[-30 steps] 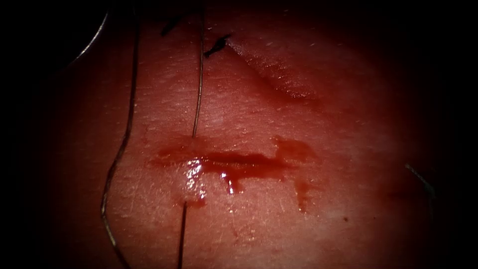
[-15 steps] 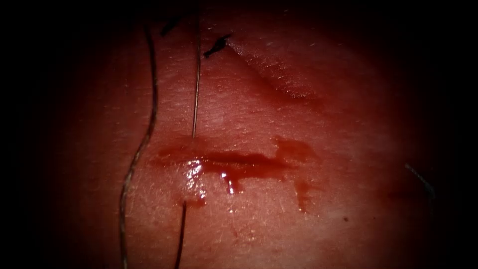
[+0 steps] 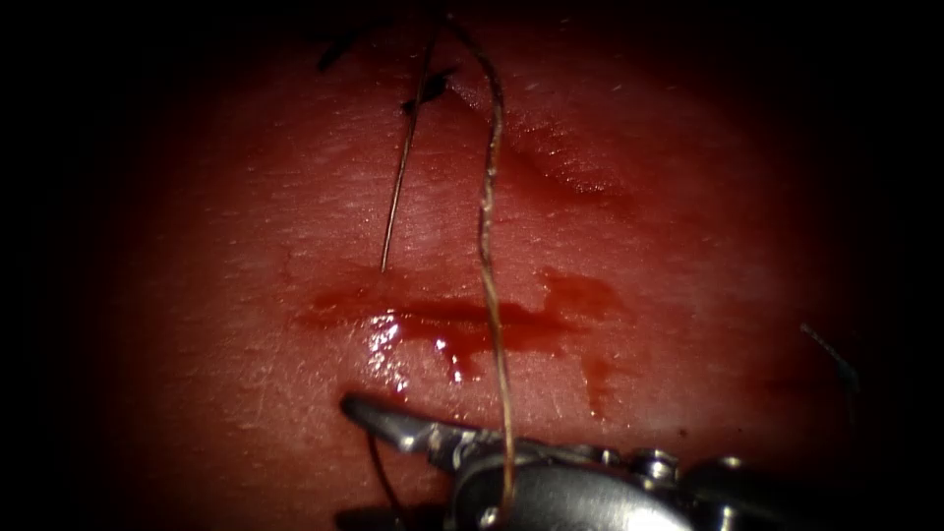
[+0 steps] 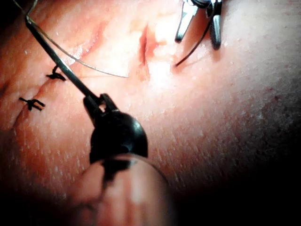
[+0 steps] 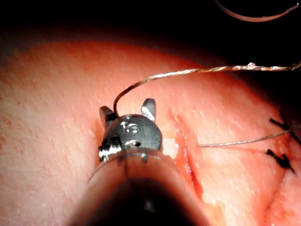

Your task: Wound Closure

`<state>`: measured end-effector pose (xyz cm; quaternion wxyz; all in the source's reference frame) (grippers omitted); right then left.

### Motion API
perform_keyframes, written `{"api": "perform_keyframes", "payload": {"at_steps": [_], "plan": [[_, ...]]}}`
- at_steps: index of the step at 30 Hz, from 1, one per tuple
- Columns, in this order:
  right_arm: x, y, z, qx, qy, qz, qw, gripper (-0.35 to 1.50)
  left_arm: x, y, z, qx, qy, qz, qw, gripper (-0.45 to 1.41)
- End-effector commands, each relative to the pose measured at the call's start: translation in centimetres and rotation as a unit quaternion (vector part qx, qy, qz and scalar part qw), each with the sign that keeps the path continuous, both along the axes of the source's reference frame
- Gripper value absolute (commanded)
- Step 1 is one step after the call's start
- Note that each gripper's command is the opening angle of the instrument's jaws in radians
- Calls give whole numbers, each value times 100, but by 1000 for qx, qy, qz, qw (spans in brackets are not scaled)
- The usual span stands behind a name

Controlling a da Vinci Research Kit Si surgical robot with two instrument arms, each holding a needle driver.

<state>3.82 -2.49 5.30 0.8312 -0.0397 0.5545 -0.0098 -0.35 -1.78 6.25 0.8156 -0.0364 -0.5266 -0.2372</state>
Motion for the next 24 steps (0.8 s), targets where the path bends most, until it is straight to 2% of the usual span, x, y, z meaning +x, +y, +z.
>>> {"api": "perform_keyframes", "payload": {"at_steps": [1, 7, 14, 16, 18, 19, 20, 21, 22, 23, 24], "plan": [[5, 1, 5, 0, 2, -2, 1000, 131, -1, 2, 5, 0, -2, 3, 1000, -45], [2, 2, 12, -3, 9, 6, 1000, 125, 13, 7, 9, 1, -5, 0, 1000, -45], [-2, 3, 28, -7, -2, 5, 1000, 125, 13, 6, 10, 1, -2, -2, 1000, -45], [-1, 3, 30, -9, 1, 9, 1000, 116, 13, 6, 10, 1, -1, -2, 1000, -45], [-1, 0, 31, -13, 7, 15, 1000, 84, 12, 5, 10, 0, -1, -3, 1000, -45], [-1, 0, 31, -13, 7, 15, 1000, 84, 12, 5, 10, 0, -1, -3, 1000, -45], [1, -3, 32, -14, 7, 14, 1000, 47, 12, 5, 10, 0, 0, -3, 1000, -45], [1, -4, 32, -15, 7, 14, 1000, 22, 11, 5, 9, 0, 0, -4, 1000, -45], [1, -6, 32, -15, 7, 13, 1000, -16, 11, 5, 9, 0, 0, -4, 1000, -45], [0, -8, 31, -14, 3, 9, 1000, -35, 11, 5, 10, 0, 0, -4, 1000, -45], [0, -8, 31, -14, 3, 9, 1000, -35, 11, 5, 10, 0, 0, -4, 1000, -45]]}}
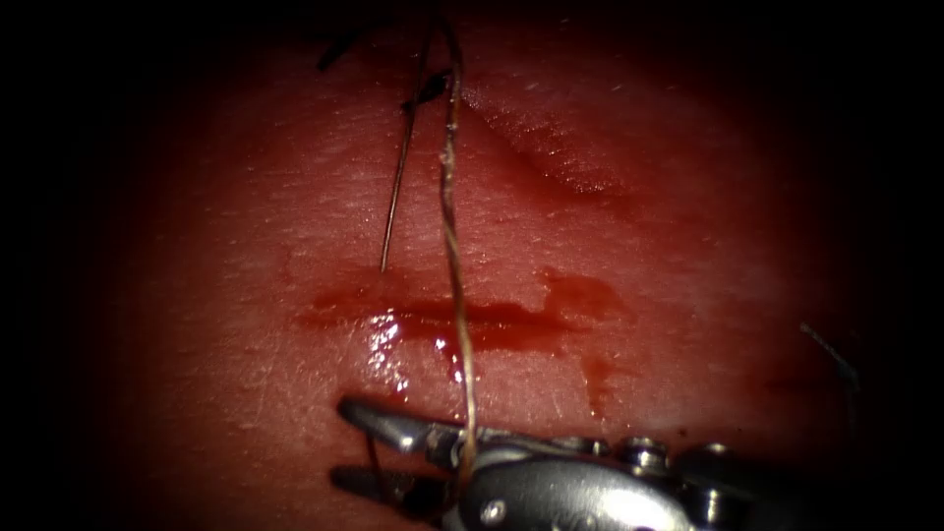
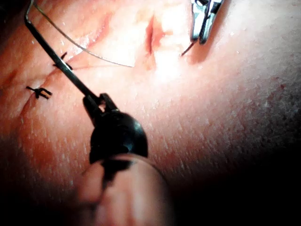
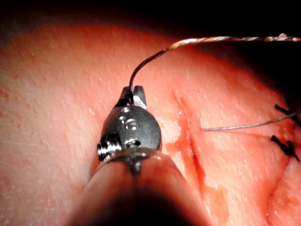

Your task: Wound Closure

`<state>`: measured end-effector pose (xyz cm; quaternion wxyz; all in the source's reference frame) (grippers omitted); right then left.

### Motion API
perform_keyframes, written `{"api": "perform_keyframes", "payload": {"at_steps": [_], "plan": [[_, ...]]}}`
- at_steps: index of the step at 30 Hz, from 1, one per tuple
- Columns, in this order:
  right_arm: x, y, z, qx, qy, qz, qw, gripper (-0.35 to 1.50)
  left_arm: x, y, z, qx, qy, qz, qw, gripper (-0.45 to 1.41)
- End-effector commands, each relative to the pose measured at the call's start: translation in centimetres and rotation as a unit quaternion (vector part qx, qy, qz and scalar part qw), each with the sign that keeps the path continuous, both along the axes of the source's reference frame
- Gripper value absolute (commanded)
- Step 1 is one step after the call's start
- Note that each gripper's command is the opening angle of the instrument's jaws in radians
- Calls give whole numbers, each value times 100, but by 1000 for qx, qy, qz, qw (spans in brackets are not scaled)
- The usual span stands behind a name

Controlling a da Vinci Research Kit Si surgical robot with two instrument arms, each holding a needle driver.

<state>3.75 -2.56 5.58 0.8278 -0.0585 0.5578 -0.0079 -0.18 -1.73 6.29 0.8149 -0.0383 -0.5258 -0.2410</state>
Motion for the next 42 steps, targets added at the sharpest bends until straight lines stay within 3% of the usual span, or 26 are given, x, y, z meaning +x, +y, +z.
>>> {"api": "perform_keyframes", "payload": {"at_steps": [1, 11, 15, 20, 24, 26, 27, 28, 29, 31, 32, 35, 42], "plan": [[3, -2, -2, 7, 7, -20, 1000, -35, -7, -1, 6, -1, 0, 0, 1000, -45], [-18, -4, -48, 30, 31, -65, 997, -35, -3, -1, 21, 5, -4, -6, 1000, -45], [-30, -11, -85, 44, 29, -94, 994, -35, -2, -2, 27, 5, -3, -8, 1000, -45], [-29, -26, -111, 53, 21, -130, 990, -35, -3, -2, 25, 6, -1, -10, 1000, -45], [-22, -22, -117, 56, 23, -131, 990, -35, -4, -2, 24, 6, -2, -10, 1000, -45], [-20, -22, -115, 55, 24, -130, 990, 36, -4, -2, 24, 6, -2, -9, 1000, -45], [-20, -22, -115, 55, 24, -130, 990, 36, -4, -2, 24, 6, -2, -9, 1000, -45], [-21, -20, -110, 57, 26, -127, 990, 54, -4, -2, 24, 6, -2, -9, 1000, -45], [-22, -15, -107, 58, 25, -126, 990, 54, -4, -2, 24, 6, -2, -9, 1000, -45], [-20, 0, -94, 57, 22, -111, 992, 101, -4, -2, 24, 6, -2, -9, 1000, -45], [-19, 6, -87, 56, 22, -99, 993, 111, -4, -2, 24, 6, -2, -9, 1000, -45], [-17, 12, -61, 35, 35, -82, 995, 109, -5, -3, 24, 6, -3, -9, 1000, -45], [6, 7, -1, -3, 6, -58, 998, 108, -7, -3, 24, 6, -4, -9, 1000, -45]]}}
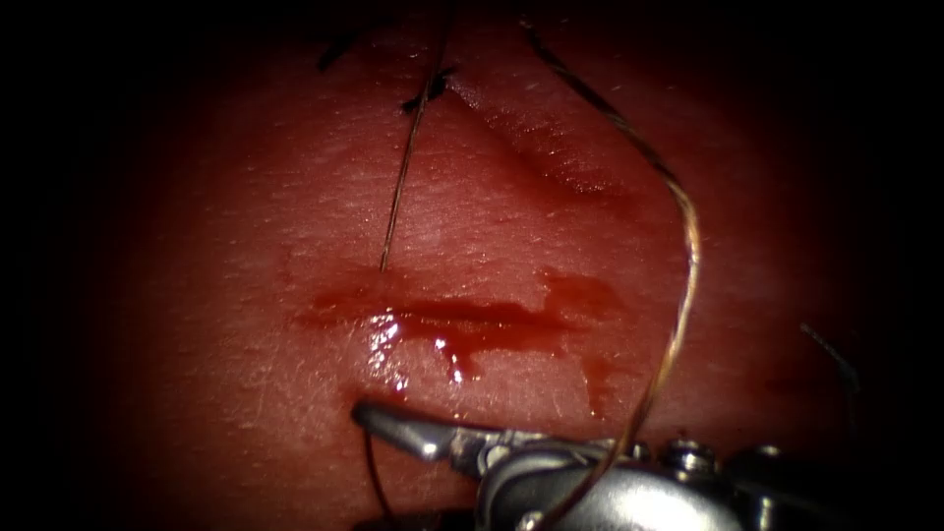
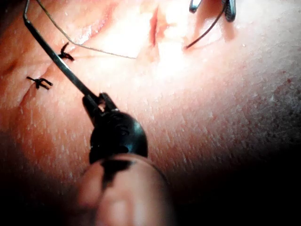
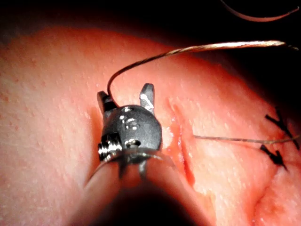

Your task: Wound Closure

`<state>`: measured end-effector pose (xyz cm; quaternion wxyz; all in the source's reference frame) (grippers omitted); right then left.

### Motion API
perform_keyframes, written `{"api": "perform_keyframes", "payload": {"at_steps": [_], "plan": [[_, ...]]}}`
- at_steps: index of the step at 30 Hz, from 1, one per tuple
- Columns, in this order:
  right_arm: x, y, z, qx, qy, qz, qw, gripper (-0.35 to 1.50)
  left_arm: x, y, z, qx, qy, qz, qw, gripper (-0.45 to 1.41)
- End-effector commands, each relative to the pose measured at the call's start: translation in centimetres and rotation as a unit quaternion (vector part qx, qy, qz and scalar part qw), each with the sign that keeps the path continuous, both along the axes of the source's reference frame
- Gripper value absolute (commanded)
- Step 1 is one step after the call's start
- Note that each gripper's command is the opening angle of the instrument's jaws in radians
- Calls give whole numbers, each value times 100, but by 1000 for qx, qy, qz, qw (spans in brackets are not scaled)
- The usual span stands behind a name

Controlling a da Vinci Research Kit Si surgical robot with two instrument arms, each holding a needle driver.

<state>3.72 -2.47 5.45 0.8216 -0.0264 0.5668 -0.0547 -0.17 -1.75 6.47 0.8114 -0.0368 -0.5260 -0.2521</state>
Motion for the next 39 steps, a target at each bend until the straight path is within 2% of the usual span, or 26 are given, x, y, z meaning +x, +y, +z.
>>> {"api": "perform_keyframes", "payload": {"at_steps": [1, 2, 7, 10, 12, 13, 14, 15, 20, 23, 30, 34, 39], "plan": [[10, -2, 12, -3, -2, 0, 1000, 108, -7, -1, 6, 0, -1, 0, 1000, -45], [14, -5, 24, -13, -5, 3, 1000, 108, -7, -1, 5, 0, -1, 0, 1000, -45], [11, -2, 38, -21, -19, 10, 1000, 108, -7, -1, 5, 0, -1, 1, 1000, -45], [9, -1, 43, -23, -21, 11, 999, 94, -8, -2, 5, 0, -1, 1, 1000, -45], [8, -3, 45, -29, -19, 14, 999, 67, -8, -2, 5, 0, -1, 0, 1000, -45], [8, -4, 46, -30, -17, 16, 999, 47, -8, -2, 5, 0, -1, 0, 1000, -45], [7, -7, 47, -31, -15, 17, 999, -8, -8, -2, 5, 0, -1, 0, 1000, -45], [6, -8, 46, -32, -14, 17, 999, -35, -8, -2, 5, 0, -1, 0, 1000, -45], [-4, -6, 34, -27, -11, 15, 999, -35, -8, -2, 5, 0, -2, 1, 1000, -45], [-13, -4, 16, -15, 6, -1, 1000, -35, -8, -2, 5, 0, -3, 2, 1000, -45], [-35, -5, -53, 13, 56, -41, 997, -35, -13, -3, 5, 0, -7, 4, 1000, -45], [-36, -13, -89, 23, 80, -66, 994, -35, -14, -3, 5, 0, -7, 4, 1000, -45], [-32, -27, -121, 32, 92, -104, 990, -35, -14, -3, 4, 0, -7, 4, 1000, -45]]}}
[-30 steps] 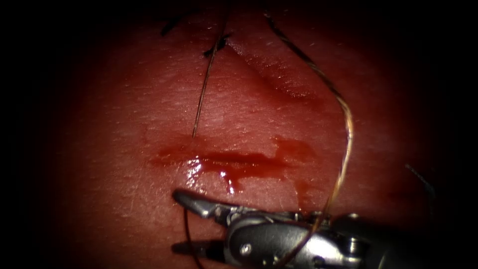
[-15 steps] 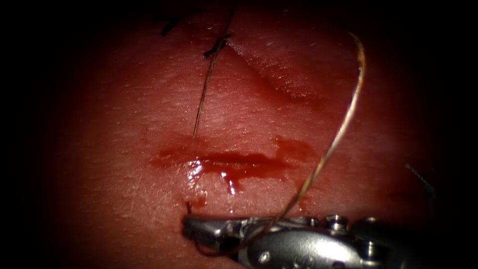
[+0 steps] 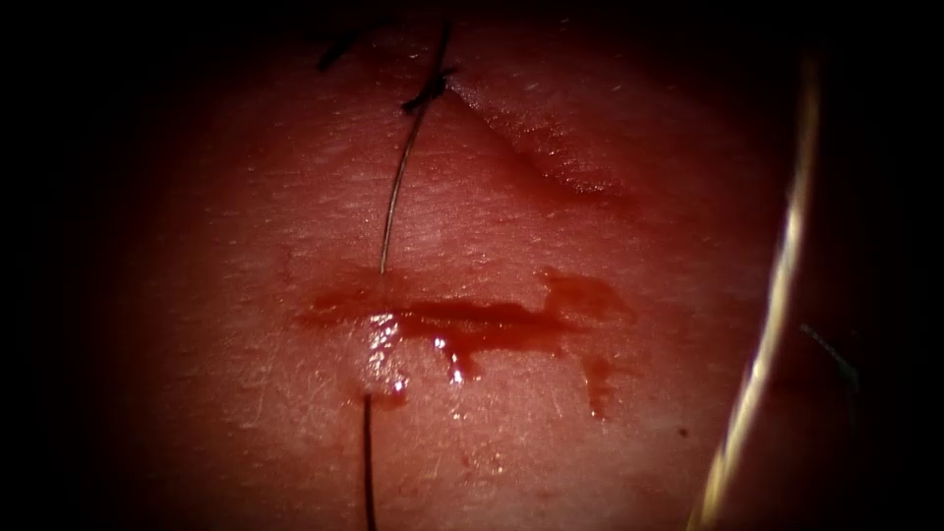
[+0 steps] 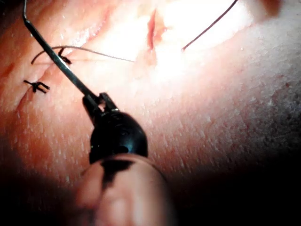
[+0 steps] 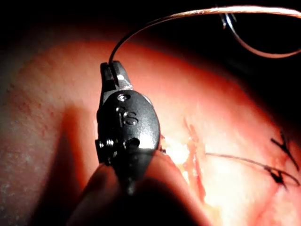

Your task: Wound Closure

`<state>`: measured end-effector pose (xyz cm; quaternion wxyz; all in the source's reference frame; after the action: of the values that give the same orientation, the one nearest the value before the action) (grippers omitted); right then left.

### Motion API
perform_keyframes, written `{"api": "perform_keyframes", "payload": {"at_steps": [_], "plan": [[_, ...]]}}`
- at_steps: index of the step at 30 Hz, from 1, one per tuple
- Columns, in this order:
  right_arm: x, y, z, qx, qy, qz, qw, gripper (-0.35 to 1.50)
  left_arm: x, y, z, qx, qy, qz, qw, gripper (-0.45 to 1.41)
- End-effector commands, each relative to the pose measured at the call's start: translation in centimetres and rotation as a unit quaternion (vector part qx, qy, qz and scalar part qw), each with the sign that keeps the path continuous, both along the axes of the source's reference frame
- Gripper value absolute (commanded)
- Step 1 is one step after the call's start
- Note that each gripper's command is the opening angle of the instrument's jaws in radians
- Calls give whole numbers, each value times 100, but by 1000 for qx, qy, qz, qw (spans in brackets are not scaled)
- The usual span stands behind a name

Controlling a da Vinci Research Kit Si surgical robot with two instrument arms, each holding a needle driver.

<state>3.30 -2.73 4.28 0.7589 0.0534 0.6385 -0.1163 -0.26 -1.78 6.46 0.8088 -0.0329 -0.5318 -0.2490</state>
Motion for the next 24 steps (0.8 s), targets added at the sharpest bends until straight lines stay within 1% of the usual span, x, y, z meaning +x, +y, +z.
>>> {"api": "perform_keyframes", "payload": {"at_steps": [1, 3, 6, 7, 8, 10, 12, 15, 16, 17, 21, 24], "plan": [[12, -2, -8, 0, 11, -8, 1000, -35, -6, -1, 5, 0, 0, 0, 1000, -45], [15, 2, -10, 1, 18, -13, 1000, -35, -6, -1, 5, 0, 0, 0, 1000, -45], [18, 16, -2, -2, 5, 6, 1000, 59, -6, -1, 5, 0, 0, 0, 1000, -45], [18, 25, 11, -5, 2, 26, 1000, 104, -6, -1, 4, 0, 0, 0, 1000, -45], [17, 29, 18, -6, 3, 33, 999, 113, -6, -1, 4, 0, 0, 0, 1000, -45], [17, 34, 35, -9, 4, 45, 999, 121, -6, -1, 4, 0, 0, 0, 1000, -45], [18, 35, 52, -16, -4, 53, 998, 121, -6, -1, 4, 0, 0, 0, 1000, -45], [26, 34, 82, -32, -28, 72, 996, 123, -6, -1, 4, 0, 0, 0, 1000, -45], [32, 34, 102, -42, -45, 86, 994, 123, -6, -1, 4, 0, 0, 0, 1000, -45], [35, 34, 113, -47, -53, 93, 993, 125, -6, -1, 4, 0, 0, 0, 1000, -45], [38, 31, 140, -58, -74, 105, 990, 126, -6, -1, 4, 0, 0, 0, 1000, -45], [40, 29, 154, -63, -86, 113, 988, 126, -6, -1, 4, 0, 0, 0, 1000, -45]]}}
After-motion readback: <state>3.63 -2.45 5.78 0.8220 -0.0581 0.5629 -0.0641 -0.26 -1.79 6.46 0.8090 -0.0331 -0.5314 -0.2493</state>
